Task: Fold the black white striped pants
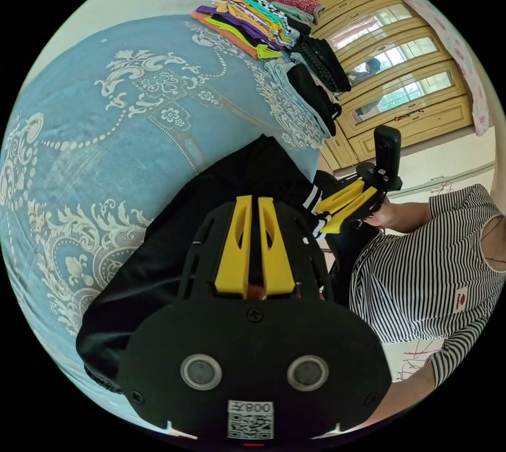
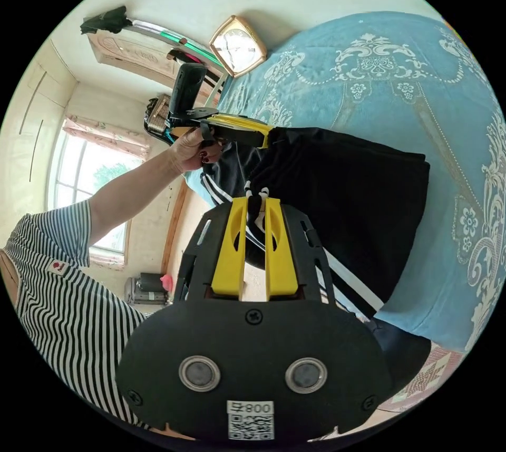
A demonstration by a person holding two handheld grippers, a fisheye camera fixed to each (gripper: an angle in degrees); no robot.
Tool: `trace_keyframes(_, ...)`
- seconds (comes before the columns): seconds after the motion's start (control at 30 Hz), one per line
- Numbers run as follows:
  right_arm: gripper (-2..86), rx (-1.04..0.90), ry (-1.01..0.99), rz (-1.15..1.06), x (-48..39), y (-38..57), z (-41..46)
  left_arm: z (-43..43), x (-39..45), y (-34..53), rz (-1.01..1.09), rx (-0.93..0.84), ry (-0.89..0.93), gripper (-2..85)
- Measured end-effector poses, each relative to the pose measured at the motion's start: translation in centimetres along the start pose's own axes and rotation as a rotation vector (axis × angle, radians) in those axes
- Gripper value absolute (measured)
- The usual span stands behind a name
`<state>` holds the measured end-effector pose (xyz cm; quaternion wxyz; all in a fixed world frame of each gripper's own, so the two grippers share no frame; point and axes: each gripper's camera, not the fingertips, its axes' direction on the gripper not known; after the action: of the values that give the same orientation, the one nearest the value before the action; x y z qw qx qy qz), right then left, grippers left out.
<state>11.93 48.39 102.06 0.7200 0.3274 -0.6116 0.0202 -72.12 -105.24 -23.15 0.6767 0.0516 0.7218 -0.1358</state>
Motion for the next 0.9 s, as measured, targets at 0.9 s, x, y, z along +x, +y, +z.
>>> trace_keyframes(0.9, 3.1, -0.281, 0.112, -0.061, 4.4, -3.8, 11.5, 4.7, -3.7, 18.9, -0.249, 0.032, -0.154, 0.1)
